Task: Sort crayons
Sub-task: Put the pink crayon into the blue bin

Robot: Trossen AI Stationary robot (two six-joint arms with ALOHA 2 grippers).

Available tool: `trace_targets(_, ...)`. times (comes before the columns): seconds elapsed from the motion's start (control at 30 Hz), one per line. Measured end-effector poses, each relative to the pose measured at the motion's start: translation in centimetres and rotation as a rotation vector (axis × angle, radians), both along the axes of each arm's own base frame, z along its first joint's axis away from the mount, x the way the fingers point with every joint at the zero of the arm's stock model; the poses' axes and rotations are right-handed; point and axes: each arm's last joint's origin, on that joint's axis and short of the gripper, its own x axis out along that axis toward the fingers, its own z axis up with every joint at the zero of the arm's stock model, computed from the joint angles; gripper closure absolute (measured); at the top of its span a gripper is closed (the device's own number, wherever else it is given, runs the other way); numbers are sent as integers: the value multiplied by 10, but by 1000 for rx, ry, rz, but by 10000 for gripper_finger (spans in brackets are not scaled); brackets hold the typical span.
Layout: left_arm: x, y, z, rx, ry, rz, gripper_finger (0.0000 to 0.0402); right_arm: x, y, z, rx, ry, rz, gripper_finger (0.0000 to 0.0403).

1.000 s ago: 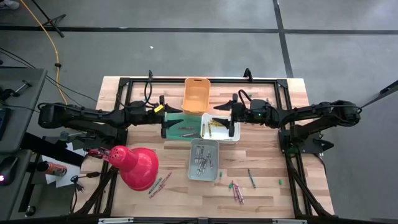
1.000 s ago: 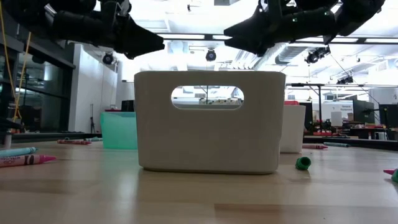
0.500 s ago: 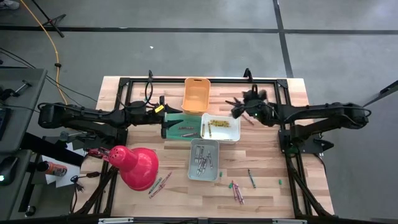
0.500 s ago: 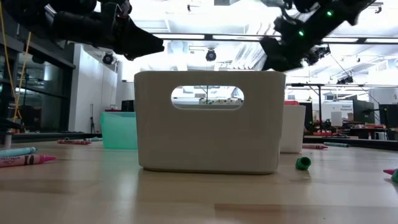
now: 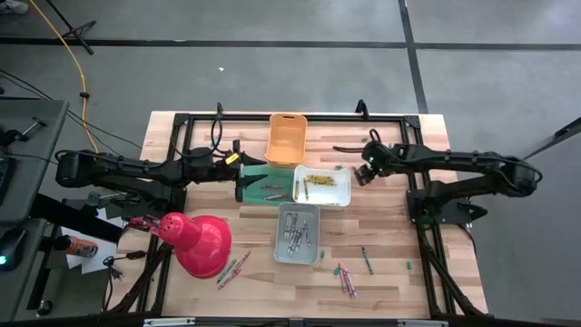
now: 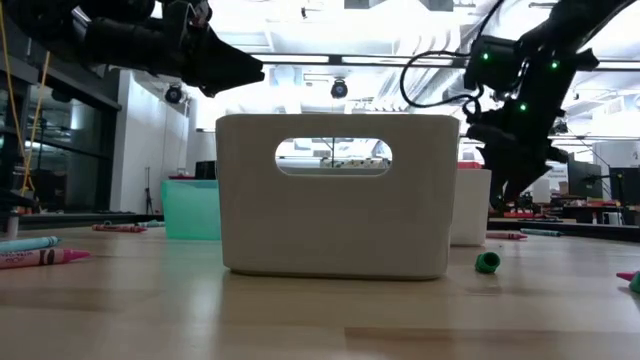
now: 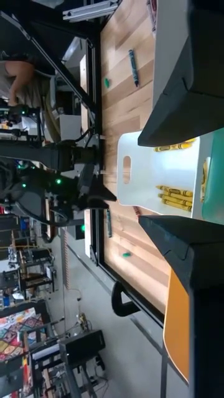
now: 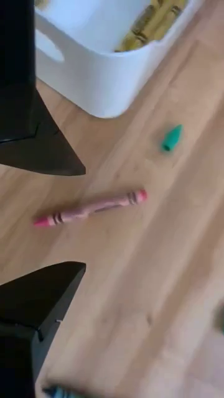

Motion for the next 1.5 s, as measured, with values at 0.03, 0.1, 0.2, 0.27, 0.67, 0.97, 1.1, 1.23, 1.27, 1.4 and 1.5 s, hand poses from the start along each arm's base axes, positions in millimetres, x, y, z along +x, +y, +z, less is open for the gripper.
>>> trace_targets(0.03, 0, 0, 0, 0, 0, 0, 225, -1, -1, -2, 13, -4, 6, 169)
trace_targets(0.1, 0, 0, 0, 0, 0, 0, 225, -2, -3, -5, 25, -16, 9, 169)
trace_targets(0.2, 0, 0, 0, 0, 0, 1, 225, -5, -4, -10, 48, -27, 19, 169)
trace_targets(0.27, 0, 0, 0, 0, 0, 1, 225, -6, -4, -15, 60, -40, 29, 169)
trace_targets(0.67, 0, 0, 0, 0, 0, 1, 225, -10, -2, -33, 37, -61, 48, 169)
trace_targets(0.97, 0, 0, 0, 8, 1, 0, 225, -4, -4, -47, 56, 5, 59, 169)
trace_targets(1.1, 0, 0, 0, 8, 2, 0, 225, 0, -7, -57, 54, 61, 78, 169)
trace_targets(1.23, 0, 0, 0, 8, 3, 0, 225, 1, -7, -60, 46, 89, 76, 170)
trace_targets(1.27, 0, 0, 0, 8, 4, 0, 225, 0, -7, -61, 45, 91, 73, 172)
trace_targets(1.4, 0, 0, 0, 7, 6, 0, 225, -1, -7, -61, 29, 116, 61, 211)
trace_targets(1.5, 0, 0, 0, 7, 7, 0, 225, -3, -7, -62, 11, 151, 48, 276)
